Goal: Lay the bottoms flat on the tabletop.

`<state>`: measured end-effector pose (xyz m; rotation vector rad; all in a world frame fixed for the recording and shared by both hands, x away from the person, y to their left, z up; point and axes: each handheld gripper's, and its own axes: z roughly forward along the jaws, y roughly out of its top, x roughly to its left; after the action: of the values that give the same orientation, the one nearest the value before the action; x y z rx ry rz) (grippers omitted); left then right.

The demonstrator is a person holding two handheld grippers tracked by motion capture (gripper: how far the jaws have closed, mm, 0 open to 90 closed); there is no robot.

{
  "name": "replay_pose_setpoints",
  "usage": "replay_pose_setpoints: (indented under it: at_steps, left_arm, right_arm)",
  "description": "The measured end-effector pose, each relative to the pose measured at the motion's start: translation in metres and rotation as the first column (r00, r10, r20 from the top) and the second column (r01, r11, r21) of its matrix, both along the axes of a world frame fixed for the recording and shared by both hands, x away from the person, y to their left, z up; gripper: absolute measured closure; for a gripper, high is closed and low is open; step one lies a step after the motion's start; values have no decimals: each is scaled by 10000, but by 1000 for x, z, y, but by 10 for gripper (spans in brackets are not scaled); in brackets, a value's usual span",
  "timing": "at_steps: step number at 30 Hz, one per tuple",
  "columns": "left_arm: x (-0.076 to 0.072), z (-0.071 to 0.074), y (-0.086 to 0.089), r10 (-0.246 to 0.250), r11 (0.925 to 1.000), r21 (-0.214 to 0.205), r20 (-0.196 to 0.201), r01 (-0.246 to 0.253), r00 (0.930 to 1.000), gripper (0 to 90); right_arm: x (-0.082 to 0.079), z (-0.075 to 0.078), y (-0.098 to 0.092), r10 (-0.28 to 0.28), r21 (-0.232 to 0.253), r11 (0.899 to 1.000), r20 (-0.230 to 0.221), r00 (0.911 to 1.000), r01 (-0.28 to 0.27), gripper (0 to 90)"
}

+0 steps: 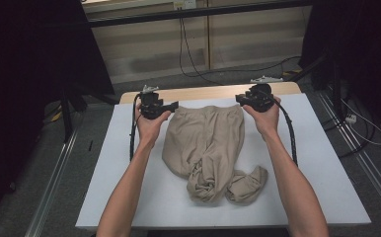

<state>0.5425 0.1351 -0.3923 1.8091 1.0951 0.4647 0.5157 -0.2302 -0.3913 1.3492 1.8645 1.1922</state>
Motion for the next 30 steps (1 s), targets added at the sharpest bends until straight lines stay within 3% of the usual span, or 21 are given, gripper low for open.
replay_pose_setpoints:
  at_steps: [3,7,11,13,15,17,19,22,24,27,29,30]
  left_arm:
    - [-12,-3,-1,-311,9991,291,27,310,9995,193]
    - [-38,-8,-1,-823,9965,156,-4,823,9966,126]
    - [-68,-14,-2,-1193,9921,409,86,1189,9928,109]
    - [-84,-16,-2,-1417,9881,625,141,1405,9898,109]
    - [-99,-18,0,-1630,9854,518,128,1621,9865,109]
    - [-112,-19,2,-1735,9838,465,-18,1734,9848,108]
    - [-127,-18,4,-1881,9817,295,-1,1880,9821,104]
    - [-148,-15,6,-2052,9776,515,147,2042,9786,107]
    - [-163,-14,8,-2217,9732,689,289,2193,9747,107]
    - [-183,-17,10,-2561,9637,886,384,2520,9659,107]
    - [-193,-26,14,-2665,9620,738,414,2630,9630,108]
    - [-196,-31,17,-2586,9644,689,421,2554,9651,117]
  right_arm:
    - [-15,-6,1,457,-122,9989,-134,9989,-459,452]
    - [-43,-12,4,1142,-35,9934,-208,9932,-1143,409]
    - [-77,-14,9,1888,-197,9817,-352,9814,-1895,380]
    - [-100,-14,13,2236,-222,9742,-363,9740,-2245,399]
    - [-118,-13,16,2530,-69,9673,-328,9669,-2534,478]
    - [-140,-14,21,2736,-258,9612,-415,9609,-2748,518]
    - [-161,-16,25,3284,-11,9444,-507,9432,-3289,624]
    - [-189,-20,33,3899,23,9206,-632,9187,-3905,739]
    - [-207,-25,43,4298,38,9019,-1056,8967,-4319,769]
    - [-227,-31,55,4923,390,8701,-1154,8628,-4913,796]
    - [-237,-36,65,5300,186,8460,-1402,8364,-5329,783]
    - [-240,-38,71,5487,247,8336,-1527,8220,-5519,757]
